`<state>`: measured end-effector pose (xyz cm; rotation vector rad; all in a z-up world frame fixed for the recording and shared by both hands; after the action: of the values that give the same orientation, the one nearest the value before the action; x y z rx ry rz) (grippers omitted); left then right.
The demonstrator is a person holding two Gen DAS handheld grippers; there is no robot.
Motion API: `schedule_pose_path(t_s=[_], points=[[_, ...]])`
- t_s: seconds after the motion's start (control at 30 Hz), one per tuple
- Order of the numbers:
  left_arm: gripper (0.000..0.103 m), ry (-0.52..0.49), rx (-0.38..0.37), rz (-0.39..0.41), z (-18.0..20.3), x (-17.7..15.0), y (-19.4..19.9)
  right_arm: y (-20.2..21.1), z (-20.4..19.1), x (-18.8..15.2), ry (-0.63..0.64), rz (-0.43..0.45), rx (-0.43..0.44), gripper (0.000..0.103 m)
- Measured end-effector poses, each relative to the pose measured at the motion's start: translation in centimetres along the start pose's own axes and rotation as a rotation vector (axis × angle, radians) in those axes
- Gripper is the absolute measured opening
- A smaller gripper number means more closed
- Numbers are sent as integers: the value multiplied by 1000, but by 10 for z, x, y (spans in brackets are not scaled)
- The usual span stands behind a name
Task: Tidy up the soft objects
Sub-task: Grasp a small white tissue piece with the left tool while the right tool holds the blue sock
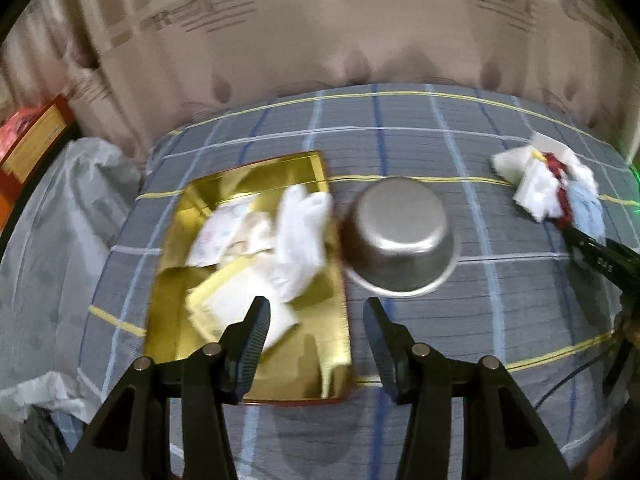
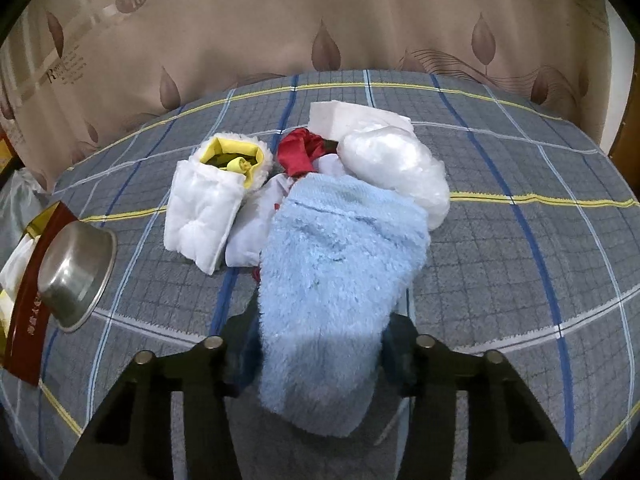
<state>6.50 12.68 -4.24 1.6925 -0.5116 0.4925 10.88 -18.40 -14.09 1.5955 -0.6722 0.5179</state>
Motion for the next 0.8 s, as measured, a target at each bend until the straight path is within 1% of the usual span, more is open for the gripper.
schedule_pose_path(t_s=[0.1,0.2,0.33,0.43,0.53,0.6,0.63,0.67,0.8], points=[[49,-35,-38,5,24,3,0,5,4,-2,-4,-1,17,35],[49,-66,-71,8,44,6,0,14,13,-4,-13,-2,22,35],[49,-106,-134,6,74,9,-2,22,30,-9,-15,-6,5,35],[49,-129,-183,0,95,12,-5,28,48,-14,-7,-1,-38,35],[49,-166,-228,25,117,19,-5,30,65,-16,-23,1,-58,35],[49,-194,-258,35,131,24,-6,29,73,-17,-47,4,-46,35],[49,-202,-274,39,138,27,-6,28,75,-17,-55,7,-39,35],[50,-209,-308,47,146,31,-7,28,75,-17,-51,13,-42,35],[51,-221,-394,60,175,50,-14,26,67,-18,-1,20,-74,37]])
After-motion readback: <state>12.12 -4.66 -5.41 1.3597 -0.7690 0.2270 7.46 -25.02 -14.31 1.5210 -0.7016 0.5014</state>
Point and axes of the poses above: each gripper's, at about its wrist camera, not at the fingertips, and y roughly against the way its jaws point, z to its right, x to its top, the point moved 4 cm from there along -y, roughly the way its jaws point, and after that the axes turned 4 degrees about z, right-handed, at the moved point
